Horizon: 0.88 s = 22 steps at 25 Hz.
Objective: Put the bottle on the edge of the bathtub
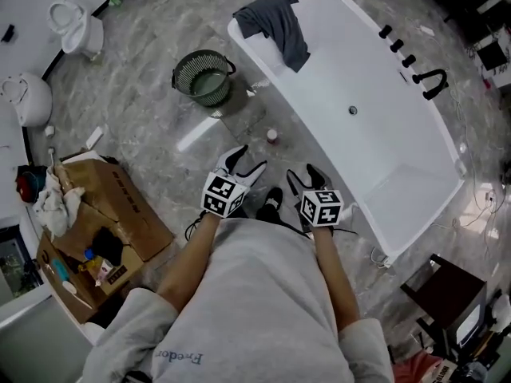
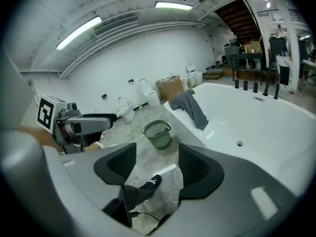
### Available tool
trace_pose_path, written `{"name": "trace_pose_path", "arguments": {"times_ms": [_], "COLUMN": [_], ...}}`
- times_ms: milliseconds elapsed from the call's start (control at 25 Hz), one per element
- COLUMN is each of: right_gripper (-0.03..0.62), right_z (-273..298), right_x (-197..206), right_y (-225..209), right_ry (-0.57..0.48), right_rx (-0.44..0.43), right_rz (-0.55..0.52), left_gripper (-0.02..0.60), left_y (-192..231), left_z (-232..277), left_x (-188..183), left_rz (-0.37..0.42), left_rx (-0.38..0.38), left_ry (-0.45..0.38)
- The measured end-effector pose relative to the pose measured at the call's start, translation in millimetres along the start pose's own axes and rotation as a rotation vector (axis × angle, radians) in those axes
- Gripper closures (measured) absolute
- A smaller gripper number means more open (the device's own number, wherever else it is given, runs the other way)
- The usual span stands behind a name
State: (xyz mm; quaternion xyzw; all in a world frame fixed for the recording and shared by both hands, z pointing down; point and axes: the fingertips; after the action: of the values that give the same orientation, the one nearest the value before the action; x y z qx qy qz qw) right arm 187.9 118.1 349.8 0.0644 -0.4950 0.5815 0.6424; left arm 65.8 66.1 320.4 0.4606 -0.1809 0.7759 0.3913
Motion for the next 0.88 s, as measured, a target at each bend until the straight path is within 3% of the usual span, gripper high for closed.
{"name": "trace_pose_path", "arguments": {"times_ms": [240, 480, 760, 880], "right_gripper": [0.327, 0.327, 0.333, 0.364], "right_z": [-2, -6, -2, -3], "right_x": [6, 13, 24, 21], "right_y": [-3, -7, -2, 2], "right_ry": [0.015, -0.016, 0.019, 0.014], "right_rx": [-0.040, -0.040, -0.067, -0.074], "right_rz": [-0.015, 0.033, 0.017, 0.001], "left_gripper": [0.249, 0.249, 0.258, 0.278], "left_y": [-2, -15, -13, -11], "left_z": [-2, -20, -24, -27], "left_x": [4, 4, 14, 17], "left_rz": [-0.018, -0.040, -0.048, -0.058], "left_rx": [-0.048, -0.058, -0.075, -0.084], "left_ry": [-0.001, -0.025, -0.008, -0.010]}}
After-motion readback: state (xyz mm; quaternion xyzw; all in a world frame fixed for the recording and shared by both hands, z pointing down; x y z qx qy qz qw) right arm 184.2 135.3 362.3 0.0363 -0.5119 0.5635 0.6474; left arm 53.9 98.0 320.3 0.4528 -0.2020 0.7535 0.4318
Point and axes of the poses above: the fingertips, and each gripper's own axes: z forward along the fingers, y to its left, x out of its underside, and after that the axes turned 13 degrees about -x, right-handed
